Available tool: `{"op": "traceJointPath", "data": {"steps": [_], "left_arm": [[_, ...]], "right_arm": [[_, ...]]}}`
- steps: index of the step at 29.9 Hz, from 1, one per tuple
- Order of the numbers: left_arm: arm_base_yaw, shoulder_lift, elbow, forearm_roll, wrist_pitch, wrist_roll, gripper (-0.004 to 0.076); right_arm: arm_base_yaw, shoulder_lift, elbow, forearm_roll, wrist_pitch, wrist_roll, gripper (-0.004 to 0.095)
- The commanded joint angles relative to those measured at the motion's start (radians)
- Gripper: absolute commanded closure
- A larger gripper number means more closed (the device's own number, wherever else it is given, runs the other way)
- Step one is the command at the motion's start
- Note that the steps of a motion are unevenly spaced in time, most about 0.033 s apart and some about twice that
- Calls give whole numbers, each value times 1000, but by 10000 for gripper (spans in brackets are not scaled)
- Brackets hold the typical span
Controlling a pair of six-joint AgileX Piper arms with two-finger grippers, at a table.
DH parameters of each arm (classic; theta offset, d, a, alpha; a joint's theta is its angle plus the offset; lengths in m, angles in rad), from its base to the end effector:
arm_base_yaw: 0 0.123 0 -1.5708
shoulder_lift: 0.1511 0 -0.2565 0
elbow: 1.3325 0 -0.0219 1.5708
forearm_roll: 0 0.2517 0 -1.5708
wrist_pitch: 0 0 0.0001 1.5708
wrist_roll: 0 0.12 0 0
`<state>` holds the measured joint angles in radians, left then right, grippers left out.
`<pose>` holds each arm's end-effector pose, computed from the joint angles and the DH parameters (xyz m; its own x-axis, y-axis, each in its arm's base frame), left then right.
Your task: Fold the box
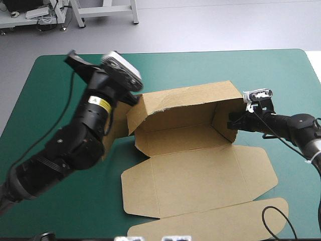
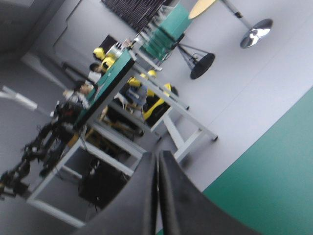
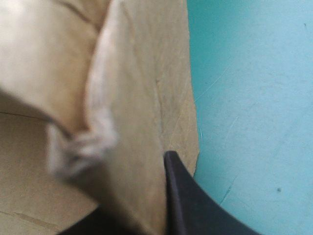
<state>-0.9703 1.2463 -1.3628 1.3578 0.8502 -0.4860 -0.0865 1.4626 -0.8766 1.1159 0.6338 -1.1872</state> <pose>0.2305 -0.1805 0.4453 0.0876 0.7065 -0.7023 0.1172 0.6928 0.7116 0.3168 0.0367 0.2044 -0.6659 -0.0793 -0.7419 -0.4045 0.8739 0.2696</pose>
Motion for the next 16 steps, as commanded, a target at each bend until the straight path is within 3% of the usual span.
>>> {"op": "traceJointPath", "data": {"steps": [1,8,12,16], "left_arm": [[203,-67,-33,-93,-100,-26,729],[621,-102,-41,-443,-213,33,729],[841,-100,-40,-770,-245,213,729],[1010,-86,-32,-1064,-249,398,729]], "right_arm": [[37,-16,-91,-130,120,189,906],[181,-14,-326,-415,172,619,906],[259,5,-497,-579,301,885,906],[302,47,-635,-697,414,1056,906]]}}
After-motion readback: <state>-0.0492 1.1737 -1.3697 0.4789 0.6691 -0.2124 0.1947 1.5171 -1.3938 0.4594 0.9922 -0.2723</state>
